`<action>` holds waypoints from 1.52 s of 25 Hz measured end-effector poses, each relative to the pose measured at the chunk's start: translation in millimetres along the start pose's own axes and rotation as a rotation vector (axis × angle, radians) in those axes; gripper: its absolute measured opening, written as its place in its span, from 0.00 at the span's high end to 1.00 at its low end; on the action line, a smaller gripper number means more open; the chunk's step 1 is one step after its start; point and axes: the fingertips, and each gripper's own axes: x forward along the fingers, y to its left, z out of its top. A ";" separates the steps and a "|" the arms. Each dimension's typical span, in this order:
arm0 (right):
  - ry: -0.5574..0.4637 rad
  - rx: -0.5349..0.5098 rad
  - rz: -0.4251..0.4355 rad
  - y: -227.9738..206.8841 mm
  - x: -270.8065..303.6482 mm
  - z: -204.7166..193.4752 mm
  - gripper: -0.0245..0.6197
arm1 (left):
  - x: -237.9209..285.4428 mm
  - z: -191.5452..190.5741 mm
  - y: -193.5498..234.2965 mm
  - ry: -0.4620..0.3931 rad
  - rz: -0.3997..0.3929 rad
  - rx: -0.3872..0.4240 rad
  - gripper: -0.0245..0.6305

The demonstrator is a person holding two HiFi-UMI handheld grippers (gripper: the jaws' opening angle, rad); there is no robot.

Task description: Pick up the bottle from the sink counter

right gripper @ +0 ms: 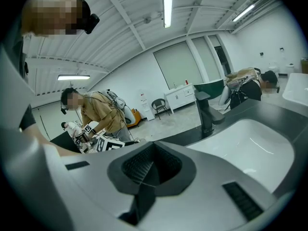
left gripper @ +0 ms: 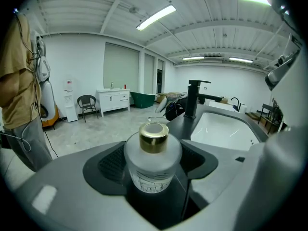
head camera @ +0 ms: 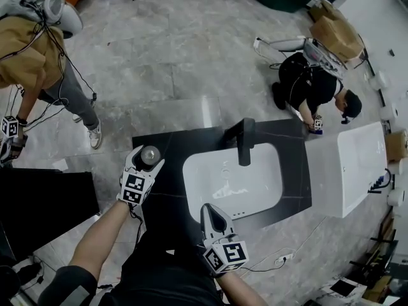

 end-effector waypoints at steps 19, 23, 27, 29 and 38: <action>-0.022 -0.002 0.042 8.6 -5.4 1.1 0.95 | -41.8 29.2 -35.6 -0.045 -0.055 -0.023 0.45; -0.035 -0.008 0.056 13.2 -9.0 5.4 0.95 | -61.1 41.0 -44.3 -0.054 -0.057 -0.030 0.45; -0.048 -0.019 0.069 16.7 -12.6 8.7 0.95 | -80.0 51.6 -52.7 -0.055 -0.066 -0.041 0.45; -0.055 -0.023 0.075 18.7 -16.4 10.1 0.95 | -91.3 59.1 -59.6 -0.061 -0.078 -0.040 0.45; -0.100 -0.038 0.092 28.8 -35.0 22.9 0.95 | -147.4 81.4 -88.0 -0.067 -0.123 -0.092 0.45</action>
